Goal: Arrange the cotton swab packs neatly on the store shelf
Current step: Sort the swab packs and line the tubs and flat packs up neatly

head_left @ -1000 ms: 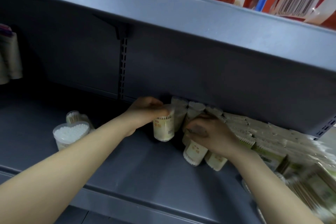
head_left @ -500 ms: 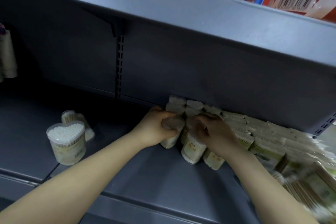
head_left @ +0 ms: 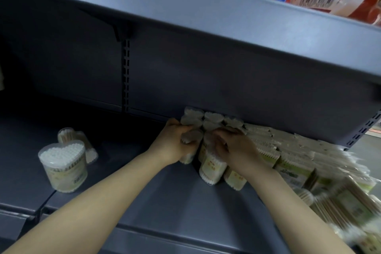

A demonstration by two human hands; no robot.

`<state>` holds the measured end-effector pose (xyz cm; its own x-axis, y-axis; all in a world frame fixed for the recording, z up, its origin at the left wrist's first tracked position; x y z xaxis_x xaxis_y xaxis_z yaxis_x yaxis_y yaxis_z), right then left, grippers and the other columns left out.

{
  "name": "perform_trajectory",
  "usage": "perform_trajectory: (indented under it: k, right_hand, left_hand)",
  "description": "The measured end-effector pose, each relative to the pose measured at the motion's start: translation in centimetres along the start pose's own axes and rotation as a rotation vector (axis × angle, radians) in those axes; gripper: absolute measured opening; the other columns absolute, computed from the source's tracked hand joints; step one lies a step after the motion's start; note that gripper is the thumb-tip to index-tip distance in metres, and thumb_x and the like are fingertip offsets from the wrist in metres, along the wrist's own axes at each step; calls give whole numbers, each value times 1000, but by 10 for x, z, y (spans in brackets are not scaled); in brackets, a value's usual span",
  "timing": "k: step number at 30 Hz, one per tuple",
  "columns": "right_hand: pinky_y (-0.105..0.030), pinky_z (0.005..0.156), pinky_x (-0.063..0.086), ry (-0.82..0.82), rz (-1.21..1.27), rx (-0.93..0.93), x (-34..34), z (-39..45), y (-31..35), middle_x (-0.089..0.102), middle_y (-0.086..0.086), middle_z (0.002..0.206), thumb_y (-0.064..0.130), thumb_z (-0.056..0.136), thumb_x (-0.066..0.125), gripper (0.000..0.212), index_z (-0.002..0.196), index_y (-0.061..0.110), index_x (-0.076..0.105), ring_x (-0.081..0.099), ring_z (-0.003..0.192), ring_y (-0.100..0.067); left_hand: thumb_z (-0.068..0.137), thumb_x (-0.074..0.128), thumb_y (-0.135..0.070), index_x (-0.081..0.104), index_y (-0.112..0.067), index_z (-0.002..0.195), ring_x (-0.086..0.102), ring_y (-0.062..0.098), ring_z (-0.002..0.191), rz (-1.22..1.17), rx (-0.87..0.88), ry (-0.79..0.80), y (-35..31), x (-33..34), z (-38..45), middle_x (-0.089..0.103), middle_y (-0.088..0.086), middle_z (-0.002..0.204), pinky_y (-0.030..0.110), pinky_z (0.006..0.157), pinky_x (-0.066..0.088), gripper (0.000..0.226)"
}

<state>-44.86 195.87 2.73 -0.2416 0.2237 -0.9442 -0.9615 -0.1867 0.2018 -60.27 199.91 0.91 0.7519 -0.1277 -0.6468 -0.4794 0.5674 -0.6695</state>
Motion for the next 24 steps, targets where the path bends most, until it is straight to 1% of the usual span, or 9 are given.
perform_trajectory:
  k: [3,5,9,12,14,16,18,21,24]
  right_hand:
    - [-35,87,44,6,-10,14,0,0,1,56,-4,125,46,81,22,60,119,16,58,52,112,-24]
    - [-34,87,44,4,-7,16,-1,0,2,56,-3,124,51,78,16,68,118,17,58,52,111,-23]
    - [-32,87,43,11,9,32,-2,-1,4,57,-4,124,42,81,25,57,118,16,59,52,111,-23]
    - [-30,82,43,-21,67,47,-6,-2,6,60,-7,117,34,83,36,44,115,14,61,55,105,-25]
    - [-33,79,47,-75,95,49,-9,-3,9,63,-9,106,36,82,40,41,107,14,65,58,98,-27]
    - [-38,77,49,-121,110,55,-12,-4,11,64,-11,100,38,79,39,43,101,13,66,59,94,-28]
    - [-35,79,48,-159,105,75,-14,-4,12,64,-12,103,24,84,47,30,103,12,66,59,96,-29]
    - [-32,81,45,-182,80,101,-15,0,18,63,-8,111,14,86,50,28,109,16,65,58,101,-26]
    - [-32,81,43,-192,71,85,-12,6,34,64,-7,109,12,87,50,26,108,16,64,57,101,-26]
  left_hand:
    - [61,40,-60,62,-16,119,36,12,100,-21,-12,0,1,1,1,40,-14,81,7,73,29,77]
    - [66,44,-53,60,-15,122,37,13,105,-23,-29,4,1,0,0,43,-7,90,11,81,31,69]
    - [57,28,-64,58,-14,124,37,16,111,18,-15,4,0,2,-4,53,0,104,11,78,24,89]
    - [57,35,-66,39,-25,140,34,20,124,52,-78,-3,6,2,-10,46,6,129,17,93,28,92]
    - [58,36,-65,31,-25,143,32,21,126,94,-67,4,6,-2,-14,42,5,135,23,101,28,94]
    - [72,47,-53,28,-26,143,30,21,128,151,-50,14,6,-11,-20,39,3,139,25,101,27,79]
    - [86,53,-36,25,-27,145,28,25,131,235,-79,5,7,-24,-26,33,3,144,30,105,30,66]
    - [91,48,-32,31,-25,144,31,26,130,442,-147,-33,8,-45,-37,31,2,145,35,104,34,56]
    - [89,38,-33,53,-25,128,45,28,116,663,-140,-120,7,-65,-54,48,2,131,33,90,38,43]
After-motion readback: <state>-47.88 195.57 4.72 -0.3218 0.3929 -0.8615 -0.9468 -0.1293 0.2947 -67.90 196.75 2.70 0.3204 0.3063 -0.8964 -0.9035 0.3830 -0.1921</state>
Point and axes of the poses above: each hand's wrist, its own z-axis towards the middle knuckle, its own x-axis out of the palm, y = z × x, the point moved 3 cm from there along z, towards the middle knuckle
